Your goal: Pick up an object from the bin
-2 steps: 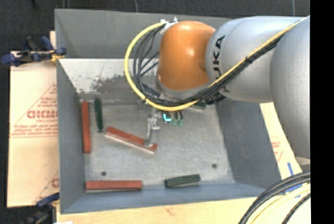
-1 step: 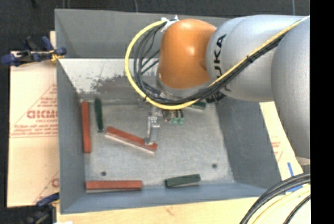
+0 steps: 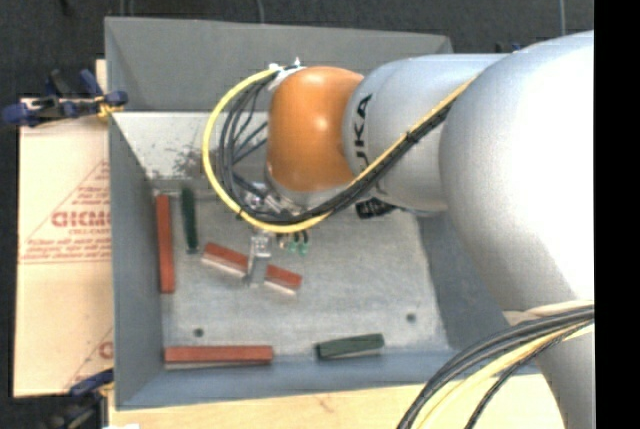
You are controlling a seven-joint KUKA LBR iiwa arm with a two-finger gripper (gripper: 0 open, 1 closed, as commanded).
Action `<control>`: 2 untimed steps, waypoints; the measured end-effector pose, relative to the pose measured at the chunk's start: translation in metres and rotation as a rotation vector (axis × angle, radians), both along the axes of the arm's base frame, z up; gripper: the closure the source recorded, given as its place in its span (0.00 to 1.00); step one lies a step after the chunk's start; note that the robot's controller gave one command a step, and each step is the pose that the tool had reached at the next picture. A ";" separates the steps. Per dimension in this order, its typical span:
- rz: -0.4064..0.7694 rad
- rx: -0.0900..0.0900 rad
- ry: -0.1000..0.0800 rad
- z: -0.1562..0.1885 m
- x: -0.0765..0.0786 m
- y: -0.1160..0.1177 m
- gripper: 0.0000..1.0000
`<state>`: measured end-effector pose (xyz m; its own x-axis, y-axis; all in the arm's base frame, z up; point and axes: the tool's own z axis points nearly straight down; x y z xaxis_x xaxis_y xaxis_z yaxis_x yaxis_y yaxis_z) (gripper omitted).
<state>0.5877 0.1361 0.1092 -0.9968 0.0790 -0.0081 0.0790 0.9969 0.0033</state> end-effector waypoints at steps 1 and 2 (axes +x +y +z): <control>-0.006 -0.003 0.013 -0.012 -0.008 0.005 0.00; -0.137 0.000 0.003 0.004 -0.010 0.001 0.00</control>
Offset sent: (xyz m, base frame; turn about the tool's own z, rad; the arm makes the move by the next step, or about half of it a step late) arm -0.0178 -0.0030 -0.0092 0.2870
